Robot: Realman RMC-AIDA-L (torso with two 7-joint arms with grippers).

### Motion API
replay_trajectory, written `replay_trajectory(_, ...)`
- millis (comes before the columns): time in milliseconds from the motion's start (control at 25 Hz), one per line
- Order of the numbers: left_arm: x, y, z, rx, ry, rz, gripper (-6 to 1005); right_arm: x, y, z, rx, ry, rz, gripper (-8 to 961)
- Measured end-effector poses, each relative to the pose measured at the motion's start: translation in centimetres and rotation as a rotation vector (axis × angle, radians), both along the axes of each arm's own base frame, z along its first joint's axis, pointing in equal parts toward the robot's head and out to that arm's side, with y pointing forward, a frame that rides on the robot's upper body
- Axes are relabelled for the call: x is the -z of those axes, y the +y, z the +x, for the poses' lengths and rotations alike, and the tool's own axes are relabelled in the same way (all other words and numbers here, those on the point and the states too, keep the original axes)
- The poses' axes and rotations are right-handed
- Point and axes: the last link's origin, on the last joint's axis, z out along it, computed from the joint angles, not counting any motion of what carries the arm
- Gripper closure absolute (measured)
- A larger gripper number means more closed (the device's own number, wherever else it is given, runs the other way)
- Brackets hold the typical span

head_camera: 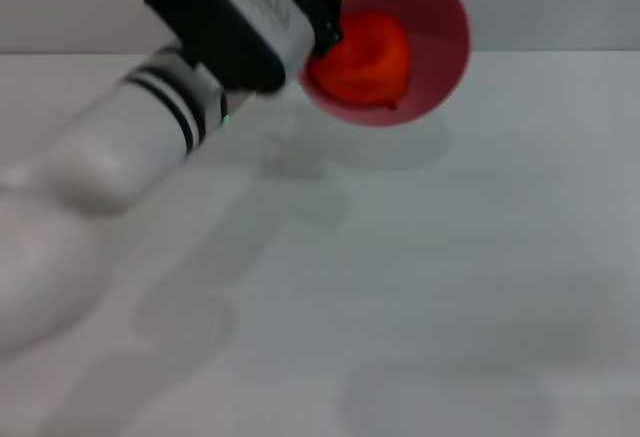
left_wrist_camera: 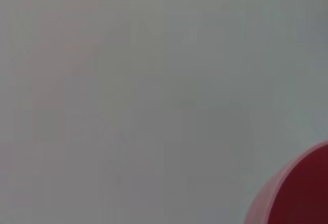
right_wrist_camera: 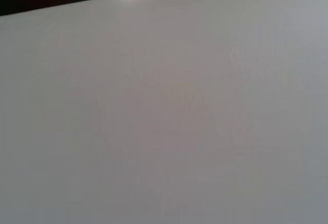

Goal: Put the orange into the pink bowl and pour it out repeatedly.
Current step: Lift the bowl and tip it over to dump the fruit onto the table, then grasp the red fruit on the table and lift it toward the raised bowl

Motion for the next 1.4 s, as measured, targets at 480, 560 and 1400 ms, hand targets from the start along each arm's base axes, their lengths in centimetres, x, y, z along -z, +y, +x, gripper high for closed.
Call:
replay_trajectory(480, 1.5, -2.2, -0.4, 0.113, -0.01, 0.088, 961, 0.1, 0.8, -0.9, -0.041, 0.02, -0.035, 328)
replay_trajectory(560, 1.5, -2.3, -0.4, 0.115, -0.008, 0.086, 961, 0.2, 0.8, -0.9, -0.044, 0.02, -0.04, 329)
replay_trajectory(1400, -4.7, 6.0, -2.4, -0.557, -0.049, -0.344, 961, 1.8, 2.1, -2.3, -0.127, 0.083, -0.351, 336)
